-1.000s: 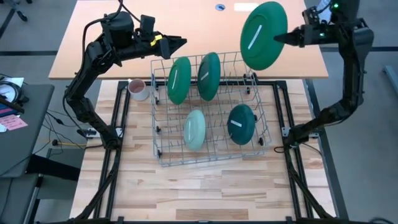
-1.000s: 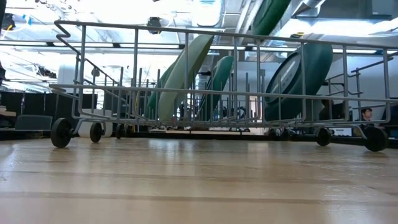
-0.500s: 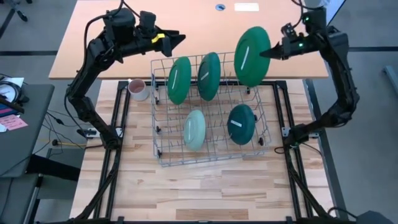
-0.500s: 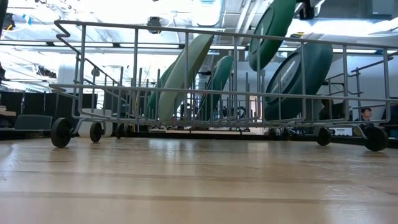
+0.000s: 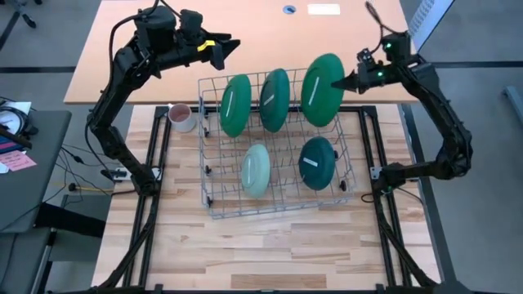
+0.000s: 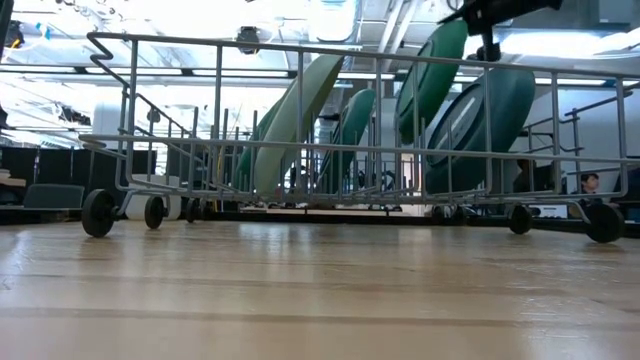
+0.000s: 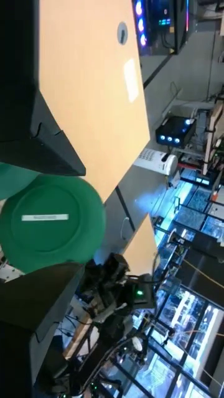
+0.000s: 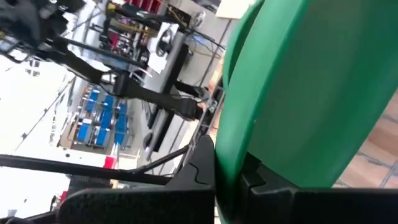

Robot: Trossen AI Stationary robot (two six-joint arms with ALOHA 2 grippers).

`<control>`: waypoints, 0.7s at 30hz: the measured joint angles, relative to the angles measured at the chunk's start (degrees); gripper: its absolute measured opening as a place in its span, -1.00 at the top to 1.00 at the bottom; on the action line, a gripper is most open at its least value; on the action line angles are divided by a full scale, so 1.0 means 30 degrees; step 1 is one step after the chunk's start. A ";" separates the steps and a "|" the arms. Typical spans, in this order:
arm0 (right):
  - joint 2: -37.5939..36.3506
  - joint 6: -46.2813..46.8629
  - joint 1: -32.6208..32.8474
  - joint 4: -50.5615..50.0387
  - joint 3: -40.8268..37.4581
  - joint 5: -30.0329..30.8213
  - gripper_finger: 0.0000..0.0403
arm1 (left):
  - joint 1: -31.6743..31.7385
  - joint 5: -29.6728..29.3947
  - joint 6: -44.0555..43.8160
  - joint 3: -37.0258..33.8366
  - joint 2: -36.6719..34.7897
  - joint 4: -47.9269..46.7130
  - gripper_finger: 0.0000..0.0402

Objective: Sort dishes
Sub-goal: Put the green plate in the dish rack

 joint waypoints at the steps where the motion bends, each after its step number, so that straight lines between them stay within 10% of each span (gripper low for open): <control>1: -0.0030 0.0003 0.0011 0.0099 -0.0272 0.0060 0.95 | 0.0061 0.0007 -0.0007 0.0000 0.0000 0.0007 -0.16; 21: 0.2471 0.2701 0.0474 0.5649 -0.1049 0.0886 0.95 | 0.0101 0.0477 -0.0058 0.0000 0.0000 -0.0007 -0.16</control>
